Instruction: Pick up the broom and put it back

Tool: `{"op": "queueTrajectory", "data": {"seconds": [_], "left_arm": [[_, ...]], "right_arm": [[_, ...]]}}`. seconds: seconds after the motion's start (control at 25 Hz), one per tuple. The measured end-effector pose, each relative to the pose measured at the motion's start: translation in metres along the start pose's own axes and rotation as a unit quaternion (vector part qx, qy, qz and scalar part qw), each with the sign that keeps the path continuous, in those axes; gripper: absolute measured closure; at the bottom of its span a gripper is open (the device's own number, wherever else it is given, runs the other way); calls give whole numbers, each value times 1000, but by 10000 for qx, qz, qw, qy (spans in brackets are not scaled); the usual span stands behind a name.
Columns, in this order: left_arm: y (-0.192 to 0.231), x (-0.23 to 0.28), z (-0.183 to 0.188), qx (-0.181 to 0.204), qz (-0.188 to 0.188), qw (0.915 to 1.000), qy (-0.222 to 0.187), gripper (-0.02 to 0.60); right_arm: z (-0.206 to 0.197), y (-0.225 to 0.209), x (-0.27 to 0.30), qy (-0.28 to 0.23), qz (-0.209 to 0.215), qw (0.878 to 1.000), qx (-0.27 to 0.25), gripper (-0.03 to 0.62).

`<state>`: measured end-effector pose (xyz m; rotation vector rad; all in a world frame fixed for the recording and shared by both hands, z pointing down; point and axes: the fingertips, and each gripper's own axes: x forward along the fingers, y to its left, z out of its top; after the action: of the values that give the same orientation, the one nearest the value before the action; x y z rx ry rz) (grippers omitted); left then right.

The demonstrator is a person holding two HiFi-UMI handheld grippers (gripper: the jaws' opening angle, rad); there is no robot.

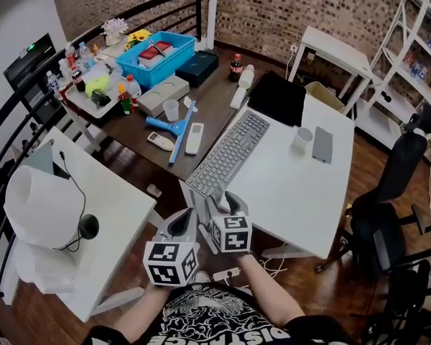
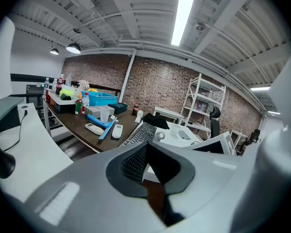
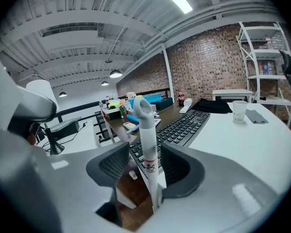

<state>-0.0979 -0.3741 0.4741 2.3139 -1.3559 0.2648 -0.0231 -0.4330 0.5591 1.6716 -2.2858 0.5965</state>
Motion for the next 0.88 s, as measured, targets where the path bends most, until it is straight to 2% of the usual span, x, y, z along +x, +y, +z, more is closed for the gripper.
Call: {"op": "queueTrajectory", "data": {"seconds": [0.28,0.32,0.36,0.88], "left_arm": [[12,5,-4,-55,28,10000,53,577],[14,5,-4,-57,34,10000,55,577],[14,4,-4,-57,38,10000,54,577],[9,-5,-10,-95,130,9999,2,577]], "right_arm": [[-8,-10,22,176,-209,9995,-139,425],[-8,-11,22,177,-247,9994,-171,445],[-8,-12,21,170,-272,9993,-209,493],[-13,-5,3,82,-128,9992,-374,496]]}}
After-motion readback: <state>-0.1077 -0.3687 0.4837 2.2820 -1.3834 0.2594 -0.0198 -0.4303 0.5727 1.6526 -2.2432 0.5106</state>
